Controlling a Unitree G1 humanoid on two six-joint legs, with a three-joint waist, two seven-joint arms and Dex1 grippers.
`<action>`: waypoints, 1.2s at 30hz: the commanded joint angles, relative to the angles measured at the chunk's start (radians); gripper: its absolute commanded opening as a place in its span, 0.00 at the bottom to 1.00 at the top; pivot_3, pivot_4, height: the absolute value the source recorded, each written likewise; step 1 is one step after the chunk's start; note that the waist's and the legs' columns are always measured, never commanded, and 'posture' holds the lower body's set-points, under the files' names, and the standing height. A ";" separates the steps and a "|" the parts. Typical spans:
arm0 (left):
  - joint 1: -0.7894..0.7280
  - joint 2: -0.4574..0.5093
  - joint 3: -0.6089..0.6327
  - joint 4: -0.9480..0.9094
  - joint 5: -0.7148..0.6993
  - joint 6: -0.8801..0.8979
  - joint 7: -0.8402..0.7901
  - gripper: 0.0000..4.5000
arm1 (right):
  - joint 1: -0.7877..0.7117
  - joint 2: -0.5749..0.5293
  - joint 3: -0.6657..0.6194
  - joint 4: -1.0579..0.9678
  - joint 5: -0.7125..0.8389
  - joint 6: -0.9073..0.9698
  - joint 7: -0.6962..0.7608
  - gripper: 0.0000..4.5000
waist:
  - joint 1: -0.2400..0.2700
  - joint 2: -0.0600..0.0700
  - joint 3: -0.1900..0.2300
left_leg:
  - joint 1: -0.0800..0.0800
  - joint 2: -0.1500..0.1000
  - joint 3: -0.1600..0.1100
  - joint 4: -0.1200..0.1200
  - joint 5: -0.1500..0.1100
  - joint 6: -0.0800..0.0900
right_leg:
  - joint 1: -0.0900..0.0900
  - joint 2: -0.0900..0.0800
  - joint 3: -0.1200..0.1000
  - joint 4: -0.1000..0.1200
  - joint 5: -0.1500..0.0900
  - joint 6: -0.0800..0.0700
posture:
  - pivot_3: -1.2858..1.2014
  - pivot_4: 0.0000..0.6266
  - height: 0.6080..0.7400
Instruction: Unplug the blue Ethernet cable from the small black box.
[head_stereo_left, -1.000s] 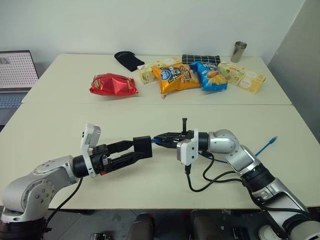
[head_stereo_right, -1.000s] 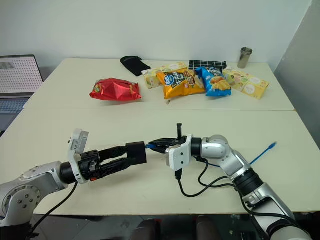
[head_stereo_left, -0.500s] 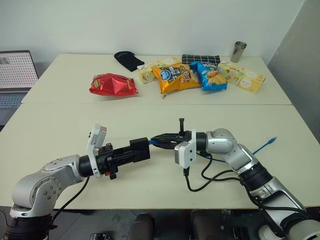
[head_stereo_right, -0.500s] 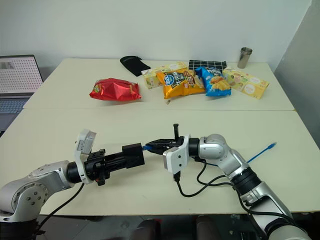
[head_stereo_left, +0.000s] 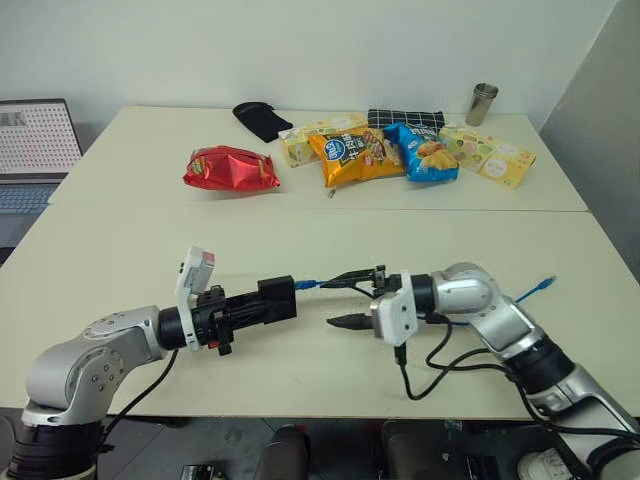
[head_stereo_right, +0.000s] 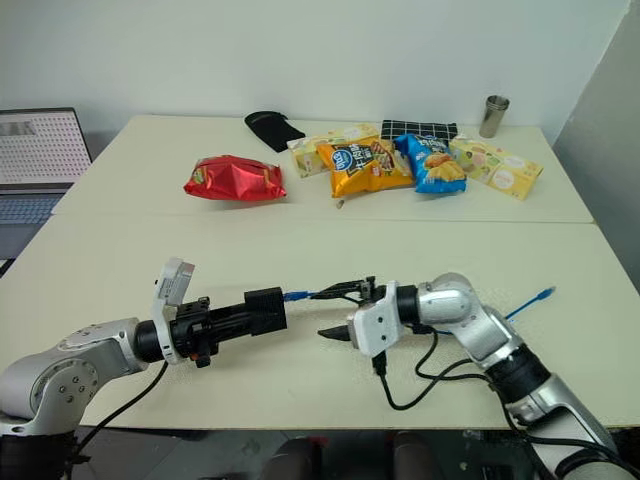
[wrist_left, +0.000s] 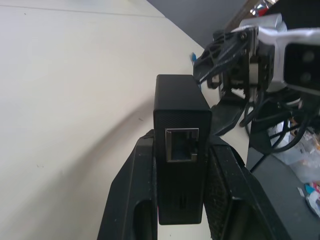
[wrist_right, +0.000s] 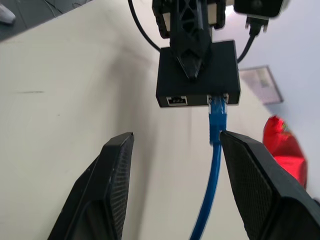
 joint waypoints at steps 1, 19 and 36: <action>-0.014 0.025 -0.030 -0.009 0.043 -0.079 -0.088 0.18 | 0.005 -0.034 -0.084 -0.215 0.303 0.427 0.008 0.60 | 0.000 0.000 0.000 | 0.000 0.000 -0.001 0.000 0.000 0.000 | 0.000 0.000 0.000 0.000 0.000 0.000 | 0.52 0.24 1.00; -0.039 -0.008 -0.078 0.041 0.112 -0.245 -0.210 0.18 | -0.031 0.101 -0.153 -0.263 0.586 1.071 -0.183 0.60 | -0.003 0.001 0.001 | -0.001 -0.001 0.000 -0.001 0.000 0.000 | -0.001 0.001 -0.001 -0.001 -0.001 -0.001 | 0.52 0.24 1.00; -0.025 -0.012 -0.087 0.032 0.121 -0.263 -0.210 0.18 | -0.079 0.137 -0.132 -0.203 0.547 1.095 -0.145 0.52 | -0.003 0.001 0.001 | -0.001 -0.001 0.001 -0.001 0.000 0.000 | -0.002 0.001 -0.002 -0.001 -0.001 -0.001 | 0.52 0.24 1.00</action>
